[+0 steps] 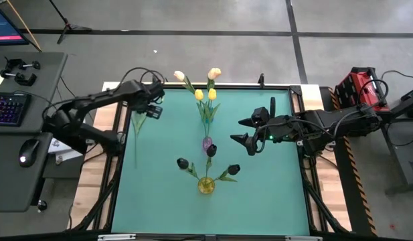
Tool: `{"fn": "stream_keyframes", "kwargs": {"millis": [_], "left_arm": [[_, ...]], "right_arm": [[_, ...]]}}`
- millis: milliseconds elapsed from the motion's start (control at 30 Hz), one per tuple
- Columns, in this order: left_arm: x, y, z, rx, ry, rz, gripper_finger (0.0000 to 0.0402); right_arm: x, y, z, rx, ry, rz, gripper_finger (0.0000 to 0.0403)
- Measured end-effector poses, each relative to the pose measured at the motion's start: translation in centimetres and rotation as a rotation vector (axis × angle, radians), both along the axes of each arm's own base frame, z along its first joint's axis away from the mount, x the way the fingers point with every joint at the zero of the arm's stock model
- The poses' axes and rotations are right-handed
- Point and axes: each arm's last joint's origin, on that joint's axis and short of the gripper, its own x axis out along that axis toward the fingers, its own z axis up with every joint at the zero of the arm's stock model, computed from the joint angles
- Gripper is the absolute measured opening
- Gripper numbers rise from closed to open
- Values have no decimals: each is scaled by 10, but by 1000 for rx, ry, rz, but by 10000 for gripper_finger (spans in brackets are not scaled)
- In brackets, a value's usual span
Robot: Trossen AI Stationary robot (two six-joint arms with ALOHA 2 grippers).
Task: Sort flowers into vase by color
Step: Put the yellow flower into the purple vase
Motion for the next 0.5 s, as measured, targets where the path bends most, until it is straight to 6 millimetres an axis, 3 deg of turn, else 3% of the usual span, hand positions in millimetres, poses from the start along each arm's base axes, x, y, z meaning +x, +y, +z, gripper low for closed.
{"fn": "stream_keyframes", "kwargs": {"millis": [200,500], "left_arm": [[-15,16,-27,-58,29,117,213],[-46,-12,-64,-101,-73,309,213]], "right_arm": [[0,0,0,0,0,1,351],[0,0,0,-18,6,10,351]]}}
